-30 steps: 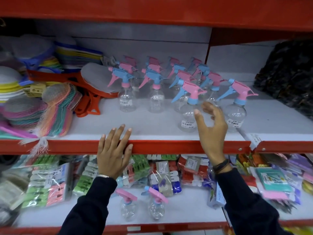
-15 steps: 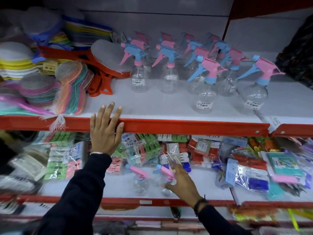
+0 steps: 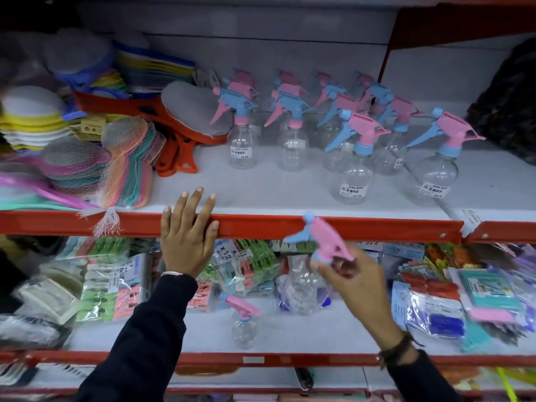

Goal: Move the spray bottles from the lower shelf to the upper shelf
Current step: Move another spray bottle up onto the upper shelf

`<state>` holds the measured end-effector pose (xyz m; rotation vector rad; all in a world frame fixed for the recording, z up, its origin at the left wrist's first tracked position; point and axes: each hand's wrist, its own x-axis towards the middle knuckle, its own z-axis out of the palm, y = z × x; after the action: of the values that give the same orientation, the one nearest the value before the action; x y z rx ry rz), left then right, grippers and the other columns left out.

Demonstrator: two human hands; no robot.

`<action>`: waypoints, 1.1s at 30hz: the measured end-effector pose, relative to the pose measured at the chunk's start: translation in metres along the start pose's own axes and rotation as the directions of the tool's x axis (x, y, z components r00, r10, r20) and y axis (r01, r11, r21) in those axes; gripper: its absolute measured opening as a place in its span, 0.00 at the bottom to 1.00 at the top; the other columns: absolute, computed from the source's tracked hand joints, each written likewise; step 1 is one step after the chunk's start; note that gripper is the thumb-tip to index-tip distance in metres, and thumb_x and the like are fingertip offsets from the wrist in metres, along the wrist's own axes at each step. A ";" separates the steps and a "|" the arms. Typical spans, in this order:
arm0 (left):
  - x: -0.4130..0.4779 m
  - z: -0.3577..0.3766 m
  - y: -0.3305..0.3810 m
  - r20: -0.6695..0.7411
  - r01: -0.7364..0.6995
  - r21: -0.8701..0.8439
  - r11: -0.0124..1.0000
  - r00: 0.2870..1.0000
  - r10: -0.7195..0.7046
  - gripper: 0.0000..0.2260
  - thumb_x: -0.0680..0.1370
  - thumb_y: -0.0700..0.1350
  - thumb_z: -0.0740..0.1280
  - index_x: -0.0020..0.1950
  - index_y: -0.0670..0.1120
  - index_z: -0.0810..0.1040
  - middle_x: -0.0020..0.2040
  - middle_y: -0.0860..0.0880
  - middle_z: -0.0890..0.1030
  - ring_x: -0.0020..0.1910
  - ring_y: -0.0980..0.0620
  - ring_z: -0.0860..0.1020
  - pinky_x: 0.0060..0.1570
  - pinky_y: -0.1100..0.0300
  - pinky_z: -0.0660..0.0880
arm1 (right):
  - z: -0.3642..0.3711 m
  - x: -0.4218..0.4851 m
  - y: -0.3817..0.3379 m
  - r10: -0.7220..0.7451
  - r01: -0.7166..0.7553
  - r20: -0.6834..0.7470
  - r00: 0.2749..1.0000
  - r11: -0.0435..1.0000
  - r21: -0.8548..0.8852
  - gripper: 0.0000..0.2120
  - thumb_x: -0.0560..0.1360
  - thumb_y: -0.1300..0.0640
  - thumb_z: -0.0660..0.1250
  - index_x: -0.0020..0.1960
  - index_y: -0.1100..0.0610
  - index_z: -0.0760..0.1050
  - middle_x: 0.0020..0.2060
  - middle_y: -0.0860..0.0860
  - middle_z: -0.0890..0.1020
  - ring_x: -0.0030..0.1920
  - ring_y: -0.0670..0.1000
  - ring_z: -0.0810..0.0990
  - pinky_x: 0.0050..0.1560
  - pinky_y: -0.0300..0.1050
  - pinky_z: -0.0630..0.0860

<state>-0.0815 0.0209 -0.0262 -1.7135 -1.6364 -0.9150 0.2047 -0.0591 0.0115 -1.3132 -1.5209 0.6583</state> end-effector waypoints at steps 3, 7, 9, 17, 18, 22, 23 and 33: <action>0.001 -0.001 0.000 -0.004 0.000 -0.013 1.000 1.000 0.000 0.20 0.81 0.53 0.50 0.72 0.53 0.63 0.70 0.47 0.70 0.72 0.48 0.62 0.73 0.55 0.46 | -0.016 0.024 -0.051 -0.085 0.112 -0.169 0.982 0.980 0.162 0.13 0.61 0.47 0.74 0.44 0.43 0.76 0.37 0.44 0.83 0.38 0.47 0.81 0.40 0.42 0.79; 0.001 -0.002 0.001 -0.004 0.002 -0.031 1.000 1.000 -0.002 0.19 0.81 0.53 0.50 0.72 0.53 0.64 0.70 0.47 0.71 0.71 0.48 0.62 0.73 0.55 0.47 | -0.015 0.067 -0.090 -0.214 0.263 -0.314 0.925 0.957 0.120 0.12 0.64 0.47 0.75 0.45 0.45 0.77 0.38 0.43 0.81 0.39 0.51 0.79 0.40 0.45 0.76; 0.002 -0.002 0.000 -0.003 -0.001 -0.029 1.000 1.000 0.000 0.19 0.81 0.53 0.50 0.71 0.52 0.64 0.70 0.47 0.71 0.71 0.48 0.63 0.73 0.55 0.47 | -0.003 0.089 -0.095 -0.247 0.289 -0.347 0.905 0.955 0.072 0.12 0.65 0.48 0.75 0.46 0.48 0.77 0.36 0.45 0.81 0.37 0.49 0.78 0.38 0.44 0.75; 0.002 -0.003 -0.001 -0.003 -0.013 -0.025 1.000 1.000 0.013 0.19 0.81 0.54 0.50 0.70 0.52 0.65 0.69 0.47 0.72 0.71 0.48 0.63 0.72 0.55 0.48 | 0.050 0.152 -0.067 -0.207 0.214 -0.358 0.910 0.977 -0.022 0.15 0.67 0.51 0.75 0.48 0.58 0.78 0.43 0.55 0.81 0.41 0.52 0.80 0.43 0.46 0.76; 0.002 -0.003 -0.001 -0.004 -0.013 -0.026 1.000 1.000 0.013 0.19 0.81 0.54 0.50 0.70 0.52 0.66 0.69 0.47 0.72 0.70 0.48 0.63 0.72 0.55 0.48 | 0.054 0.156 -0.064 -0.216 0.219 -0.365 0.906 0.975 -0.034 0.16 0.67 0.52 0.75 0.49 0.59 0.78 0.44 0.56 0.80 0.40 0.52 0.79 0.43 0.45 0.76; 0.003 -0.001 -0.001 -0.010 -0.012 -0.026 1.000 1.000 0.012 0.19 0.81 0.54 0.50 0.70 0.52 0.66 0.68 0.47 0.72 0.70 0.48 0.64 0.72 0.55 0.48 | 0.062 0.161 -0.061 -0.254 0.235 -0.360 0.898 0.967 -0.098 0.15 0.69 0.52 0.73 0.48 0.62 0.78 0.45 0.58 0.79 0.38 0.50 0.77 0.41 0.34 0.71; 0.002 -0.001 -0.002 -0.016 -0.016 -0.022 1.000 1.000 0.016 0.19 0.81 0.54 0.50 0.70 0.52 0.66 0.68 0.47 0.72 0.70 0.48 0.64 0.72 0.55 0.48 | 0.063 0.161 -0.062 -0.260 0.233 -0.366 0.894 0.965 -0.116 0.14 0.69 0.52 0.73 0.48 0.61 0.78 0.45 0.58 0.79 0.39 0.51 0.78 0.42 0.37 0.72; 0.002 0.004 -0.003 -0.049 -0.036 0.010 0.999 0.998 0.037 0.19 0.80 0.53 0.51 0.70 0.52 0.67 0.68 0.48 0.72 0.70 0.48 0.64 0.73 0.55 0.47 | 0.062 0.156 -0.063 -0.196 0.158 -0.376 0.906 0.979 -0.129 0.14 0.71 0.51 0.69 0.54 0.57 0.78 0.49 0.53 0.84 0.49 0.52 0.82 0.50 0.54 0.79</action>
<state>-0.0845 0.0255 -0.0275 -1.6964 -1.5703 -0.9235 0.1327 0.0830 0.0931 -1.2687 -1.3340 0.1925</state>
